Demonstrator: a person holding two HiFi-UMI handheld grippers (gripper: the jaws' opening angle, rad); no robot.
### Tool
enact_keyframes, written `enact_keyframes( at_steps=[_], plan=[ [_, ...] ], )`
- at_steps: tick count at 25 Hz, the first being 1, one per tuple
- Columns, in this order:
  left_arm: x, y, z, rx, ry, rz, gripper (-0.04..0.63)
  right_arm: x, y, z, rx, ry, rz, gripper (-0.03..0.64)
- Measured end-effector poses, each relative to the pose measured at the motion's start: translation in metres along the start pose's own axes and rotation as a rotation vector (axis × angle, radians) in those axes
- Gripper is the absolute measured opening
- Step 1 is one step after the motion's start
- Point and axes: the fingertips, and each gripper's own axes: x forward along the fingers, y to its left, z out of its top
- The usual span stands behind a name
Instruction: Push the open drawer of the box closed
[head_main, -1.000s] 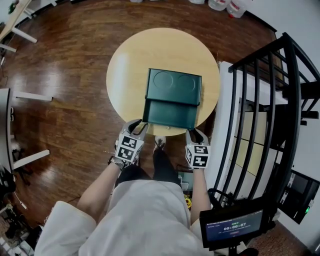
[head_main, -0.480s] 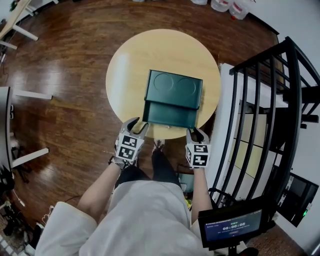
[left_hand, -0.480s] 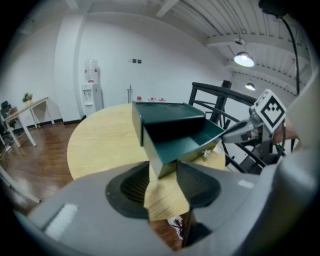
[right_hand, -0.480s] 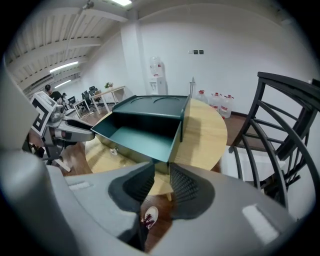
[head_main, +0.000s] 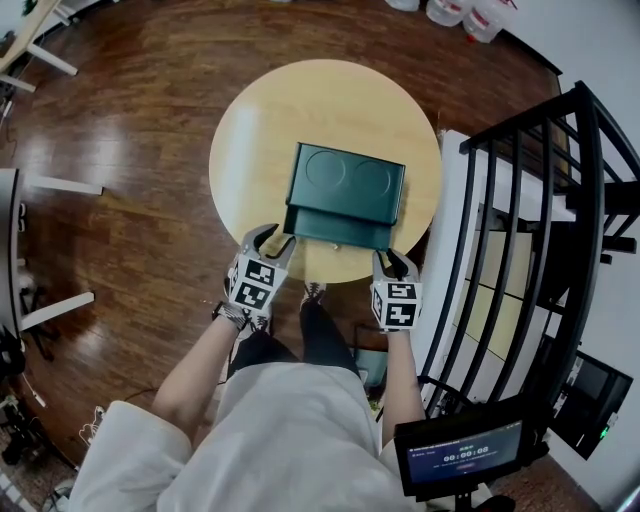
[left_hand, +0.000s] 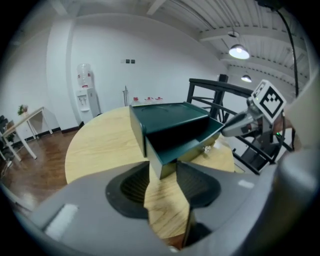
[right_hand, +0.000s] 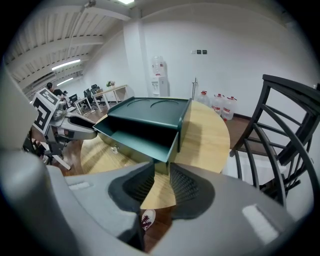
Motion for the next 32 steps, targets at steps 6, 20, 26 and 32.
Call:
enact_keyframes(
  at_steps=[6,20,26,32],
  plan=[
    [0.007,0.008,0.012,-0.011,0.0,0.002,0.183,0.006,-0.007,0.013,0.007,-0.004,0.005,0.101],
    [0.013,0.022,0.022,-0.036,-0.019,0.004,0.183,0.016,-0.009,0.028,0.02,-0.007,0.015,0.101],
    [0.015,0.023,0.024,-0.008,-0.007,0.017,0.183,0.018,-0.011,0.031,0.027,-0.004,0.023,0.101],
    [0.021,0.029,0.032,-0.01,-0.007,0.021,0.183,0.023,-0.016,0.039,0.039,-0.008,0.023,0.101]
  ],
)
